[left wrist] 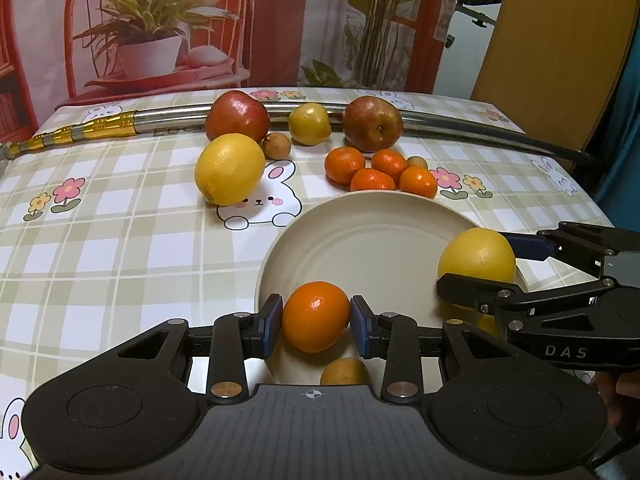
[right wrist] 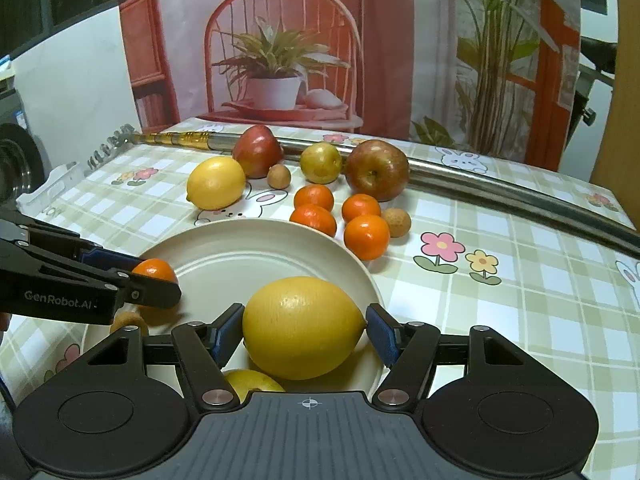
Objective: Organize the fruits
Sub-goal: 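Carry the tangerine and lemon over the white plate and lower them, then open both grippers to release the tangerine and lemon onto the plate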
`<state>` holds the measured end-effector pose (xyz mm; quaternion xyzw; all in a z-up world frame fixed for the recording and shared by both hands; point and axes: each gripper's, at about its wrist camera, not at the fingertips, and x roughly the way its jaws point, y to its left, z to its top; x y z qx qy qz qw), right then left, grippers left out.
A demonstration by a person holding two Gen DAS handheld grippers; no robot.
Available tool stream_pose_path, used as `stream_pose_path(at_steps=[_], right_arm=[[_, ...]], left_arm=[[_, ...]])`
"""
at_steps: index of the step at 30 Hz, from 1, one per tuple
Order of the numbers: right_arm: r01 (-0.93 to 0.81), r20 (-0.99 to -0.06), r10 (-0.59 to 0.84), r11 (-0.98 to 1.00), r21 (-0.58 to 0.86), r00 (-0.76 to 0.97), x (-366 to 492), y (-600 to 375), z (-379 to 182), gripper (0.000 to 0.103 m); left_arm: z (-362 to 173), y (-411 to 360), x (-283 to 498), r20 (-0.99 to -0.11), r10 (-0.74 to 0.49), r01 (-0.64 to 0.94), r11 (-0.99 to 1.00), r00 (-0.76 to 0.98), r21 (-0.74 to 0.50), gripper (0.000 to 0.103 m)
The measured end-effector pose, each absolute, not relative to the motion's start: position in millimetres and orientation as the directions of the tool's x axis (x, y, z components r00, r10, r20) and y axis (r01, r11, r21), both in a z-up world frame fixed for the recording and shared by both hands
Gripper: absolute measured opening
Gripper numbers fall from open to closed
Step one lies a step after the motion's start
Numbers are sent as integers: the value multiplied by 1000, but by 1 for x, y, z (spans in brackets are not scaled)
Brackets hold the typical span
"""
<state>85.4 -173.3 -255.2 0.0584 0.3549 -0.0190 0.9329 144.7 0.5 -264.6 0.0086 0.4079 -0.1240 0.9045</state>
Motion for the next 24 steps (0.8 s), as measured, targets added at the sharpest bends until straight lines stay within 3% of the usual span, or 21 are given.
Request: stream_pose_path(at_steps=[17,24], right_arm=[[67,-669,6,994,83,743,80,-174,-250,62],[60,-629,4,995,80,777,79,-174,-233,62]], left_arm=[[-266,3,143,-745,-228,226,968,627,-106,39],[-256,10,144,-733,-251,217,966,632,-143,39]])
